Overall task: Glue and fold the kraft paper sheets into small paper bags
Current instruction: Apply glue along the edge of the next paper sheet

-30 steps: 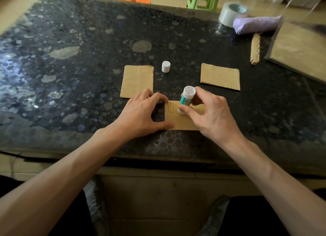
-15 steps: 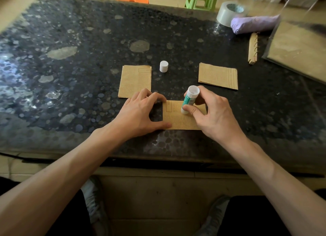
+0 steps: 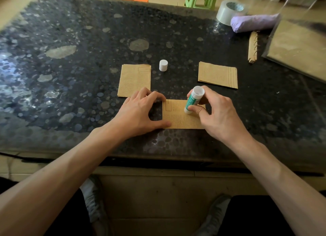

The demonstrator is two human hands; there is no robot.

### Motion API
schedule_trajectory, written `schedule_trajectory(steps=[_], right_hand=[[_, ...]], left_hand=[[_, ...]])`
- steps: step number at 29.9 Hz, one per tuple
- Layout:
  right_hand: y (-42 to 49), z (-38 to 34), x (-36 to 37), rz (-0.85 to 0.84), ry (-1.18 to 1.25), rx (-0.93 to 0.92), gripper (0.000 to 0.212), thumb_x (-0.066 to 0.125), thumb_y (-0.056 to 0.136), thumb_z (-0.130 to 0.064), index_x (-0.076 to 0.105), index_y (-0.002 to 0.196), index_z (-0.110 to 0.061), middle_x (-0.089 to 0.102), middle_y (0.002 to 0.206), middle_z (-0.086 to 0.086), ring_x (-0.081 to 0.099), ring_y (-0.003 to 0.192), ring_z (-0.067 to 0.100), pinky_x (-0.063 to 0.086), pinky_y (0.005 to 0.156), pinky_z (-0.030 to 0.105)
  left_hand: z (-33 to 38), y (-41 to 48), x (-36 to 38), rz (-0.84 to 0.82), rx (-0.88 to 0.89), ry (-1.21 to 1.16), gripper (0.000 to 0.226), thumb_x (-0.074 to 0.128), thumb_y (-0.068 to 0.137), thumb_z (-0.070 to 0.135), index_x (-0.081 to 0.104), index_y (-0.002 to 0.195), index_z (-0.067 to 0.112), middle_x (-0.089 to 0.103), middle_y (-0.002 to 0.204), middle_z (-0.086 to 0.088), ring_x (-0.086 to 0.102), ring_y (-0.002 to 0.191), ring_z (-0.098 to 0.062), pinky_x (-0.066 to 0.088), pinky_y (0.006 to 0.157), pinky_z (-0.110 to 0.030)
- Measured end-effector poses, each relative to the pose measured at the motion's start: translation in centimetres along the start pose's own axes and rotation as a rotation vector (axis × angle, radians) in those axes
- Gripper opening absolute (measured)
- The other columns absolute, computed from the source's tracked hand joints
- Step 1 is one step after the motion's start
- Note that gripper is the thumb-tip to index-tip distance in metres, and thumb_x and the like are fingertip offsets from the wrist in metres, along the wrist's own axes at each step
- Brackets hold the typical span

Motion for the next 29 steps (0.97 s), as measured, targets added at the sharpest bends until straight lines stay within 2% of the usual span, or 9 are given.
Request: schedule_trajectory(steps=[4,8,12,16,19,22,29], right_hand=[[-0.3,0.3,-0.7,0.072,-0.036,0.001,0.031,0.074,0.094,-0.041,0.065,0.112,-0.017,0.062,0.101,-0.012,0.057,0.091,0.002,0.041,0.076,0.001],[-0.4,0.1,-0.8,0.063,-0.043,-0.010,0.028,0.073,0.095,-0.037,0.065,0.110,-0.015,0.066,0.101,-0.006,0.060,0.092,0.007,0.043,0.074,0.008],[-0.5,0.4,-0.8,0.021,-0.043,0.009,0.029,0.074,0.095,-0.031,0.065,0.118,-0.016,0.067,0.107,-0.007,0.060,0.099,0.006,0.041,0.079,0.006],[-0.9,0.9,-1.4,0.045,-0.062,0.026,0.029,0.074,0.095,-0.032,0.065,0.116,-0.015,0.063,0.105,-0.009,0.058,0.096,0.005,0.040,0.075,0.005],[-1.1,1.1,-1.7,0.065,-0.073,0.028,0.030,0.073,0.095,-0.036,0.065,0.113,-0.014,0.066,0.106,-0.006,0.060,0.094,0.008,0.042,0.075,0.009],[-1.1,1.3,-2.0,0.075,-0.078,0.027,0.031,0.073,0.095,-0.036,0.065,0.113,-0.012,0.069,0.108,-0.001,0.063,0.097,0.011,0.050,0.078,0.019],[-1.3,1.9,-2.5,0.077,-0.094,0.051,0.030,0.073,0.095,-0.035,0.065,0.112,-0.013,0.063,0.103,-0.009,0.060,0.093,0.006,0.040,0.072,0.005]], left_hand=[[0.1,0.0,-0.1,-0.001,0.001,-0.004,0.077,0.068,0.070,0.076,0.047,0.136,0.042,0.042,0.124,0.012,0.044,0.121,-0.012,0.037,0.102,-0.036],[0.1,0.0,-0.1,-0.007,0.000,-0.002,0.078,0.068,0.070,0.075,0.047,0.136,0.041,0.042,0.124,0.011,0.044,0.121,-0.012,0.037,0.101,-0.035],[0.2,0.0,-0.1,-0.015,-0.004,-0.003,0.081,0.063,0.066,0.078,0.046,0.136,0.042,0.039,0.121,0.013,0.043,0.120,-0.012,0.035,0.101,-0.033],[0.2,-0.1,-0.2,-0.018,-0.002,-0.010,0.082,0.062,0.066,0.079,0.046,0.137,0.042,0.039,0.121,0.013,0.042,0.120,-0.011,0.036,0.103,-0.035],[0.2,0.0,-0.1,-0.027,-0.004,-0.013,0.082,0.062,0.065,0.078,0.046,0.137,0.041,0.038,0.121,0.013,0.041,0.120,-0.011,0.034,0.099,-0.032],[0.2,0.0,-0.2,-0.024,0.000,-0.014,0.082,0.062,0.065,0.078,0.046,0.136,0.041,0.039,0.121,0.013,0.042,0.121,-0.011,0.035,0.101,-0.033],[0.2,0.1,-0.2,-0.013,0.010,-0.018,0.079,0.068,0.068,0.075,0.048,0.135,0.040,0.041,0.120,0.012,0.042,0.117,-0.010,0.039,0.100,-0.034]])
Point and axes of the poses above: each hand's wrist, its own y-axis towards the middle knuckle, its own x-axis out of the palm, z = x × y, the point moved 7 cm from there along y, towards the middle knuckle
